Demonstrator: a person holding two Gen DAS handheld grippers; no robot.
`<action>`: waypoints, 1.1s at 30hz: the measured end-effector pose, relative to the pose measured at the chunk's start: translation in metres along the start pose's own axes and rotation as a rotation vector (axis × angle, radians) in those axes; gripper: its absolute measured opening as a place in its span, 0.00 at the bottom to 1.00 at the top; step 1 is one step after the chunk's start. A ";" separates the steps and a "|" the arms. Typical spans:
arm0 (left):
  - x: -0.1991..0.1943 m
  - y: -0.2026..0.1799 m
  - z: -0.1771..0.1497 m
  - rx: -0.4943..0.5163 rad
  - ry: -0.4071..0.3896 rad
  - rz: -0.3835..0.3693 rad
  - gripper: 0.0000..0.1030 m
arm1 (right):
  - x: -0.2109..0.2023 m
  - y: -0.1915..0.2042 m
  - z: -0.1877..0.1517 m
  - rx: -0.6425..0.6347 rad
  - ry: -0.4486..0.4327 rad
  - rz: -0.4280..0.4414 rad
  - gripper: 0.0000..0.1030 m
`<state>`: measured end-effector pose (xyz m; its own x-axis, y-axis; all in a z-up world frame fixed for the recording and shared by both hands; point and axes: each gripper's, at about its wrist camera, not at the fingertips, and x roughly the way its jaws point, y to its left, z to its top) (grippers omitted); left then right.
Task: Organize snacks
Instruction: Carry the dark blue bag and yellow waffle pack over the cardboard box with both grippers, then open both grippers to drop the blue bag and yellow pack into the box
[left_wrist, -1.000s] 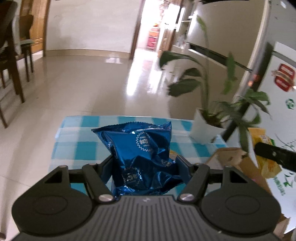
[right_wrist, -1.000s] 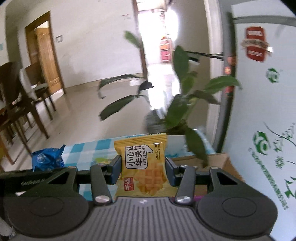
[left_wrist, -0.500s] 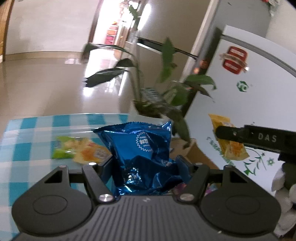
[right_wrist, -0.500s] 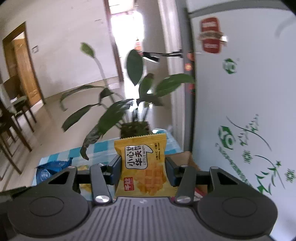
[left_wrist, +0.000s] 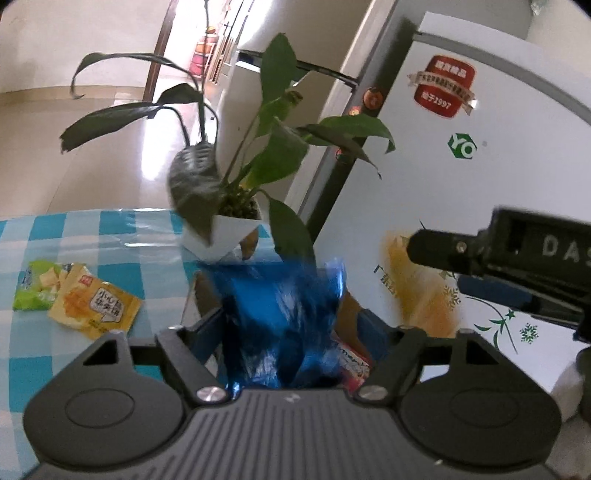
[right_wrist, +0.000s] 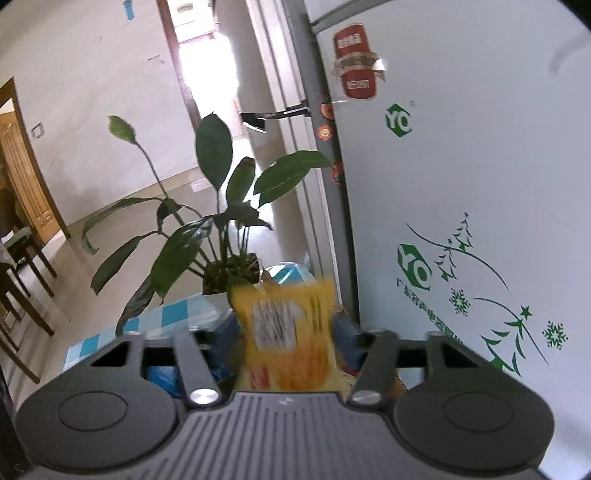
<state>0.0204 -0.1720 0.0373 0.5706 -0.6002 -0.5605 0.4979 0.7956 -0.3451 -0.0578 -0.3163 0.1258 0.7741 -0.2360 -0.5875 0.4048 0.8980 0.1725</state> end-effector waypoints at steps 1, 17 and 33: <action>-0.001 -0.002 0.001 0.010 -0.002 0.002 0.79 | -0.001 0.000 0.000 0.001 -0.005 -0.003 0.75; -0.046 0.061 0.019 -0.054 -0.023 0.095 0.86 | 0.000 0.010 0.000 -0.004 -0.013 0.037 0.81; -0.082 0.172 0.022 -0.217 -0.086 0.329 0.86 | 0.017 0.072 -0.014 -0.131 0.019 0.152 0.81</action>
<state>0.0737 0.0120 0.0407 0.7335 -0.3081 -0.6058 0.1356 0.9398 -0.3138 -0.0220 -0.2502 0.1171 0.8117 -0.0884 -0.5774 0.2161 0.9638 0.1563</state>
